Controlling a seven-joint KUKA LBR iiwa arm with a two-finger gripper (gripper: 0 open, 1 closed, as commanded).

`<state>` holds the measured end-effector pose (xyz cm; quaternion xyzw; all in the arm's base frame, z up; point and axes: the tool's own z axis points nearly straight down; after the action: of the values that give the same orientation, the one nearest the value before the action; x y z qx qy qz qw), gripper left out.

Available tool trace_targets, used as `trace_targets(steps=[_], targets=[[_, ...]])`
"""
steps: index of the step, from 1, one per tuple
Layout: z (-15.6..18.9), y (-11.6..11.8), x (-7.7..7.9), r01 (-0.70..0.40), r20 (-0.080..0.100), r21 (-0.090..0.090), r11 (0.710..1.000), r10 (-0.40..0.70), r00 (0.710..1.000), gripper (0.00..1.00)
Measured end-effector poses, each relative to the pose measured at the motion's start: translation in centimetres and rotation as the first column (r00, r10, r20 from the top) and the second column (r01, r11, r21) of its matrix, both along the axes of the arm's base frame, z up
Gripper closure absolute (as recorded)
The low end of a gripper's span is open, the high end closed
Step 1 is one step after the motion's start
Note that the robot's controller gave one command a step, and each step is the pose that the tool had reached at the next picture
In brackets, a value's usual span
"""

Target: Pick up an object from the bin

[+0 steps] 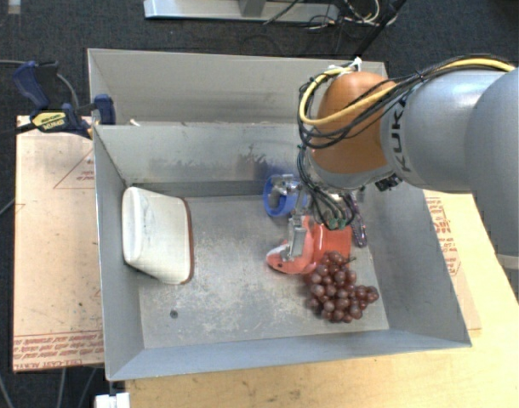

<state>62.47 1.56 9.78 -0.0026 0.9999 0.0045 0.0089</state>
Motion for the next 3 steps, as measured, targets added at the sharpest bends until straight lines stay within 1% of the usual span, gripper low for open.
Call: trace_targets(steps=[1, 2, 3], targets=[[2.0, -0.8, -2.6, -0.050, -0.001, -0.002, 0.999, 0.050, 0.999, 0.00], [-1.6, -1.0, -2.3, 0.081, 0.003, 0.003, 0.997, -0.081, 0.997, 1.00], [-1.6, -1.0, -2.3, 0.081, 0.003, 0.003, 0.997, -0.081, 0.997, 1.00]])
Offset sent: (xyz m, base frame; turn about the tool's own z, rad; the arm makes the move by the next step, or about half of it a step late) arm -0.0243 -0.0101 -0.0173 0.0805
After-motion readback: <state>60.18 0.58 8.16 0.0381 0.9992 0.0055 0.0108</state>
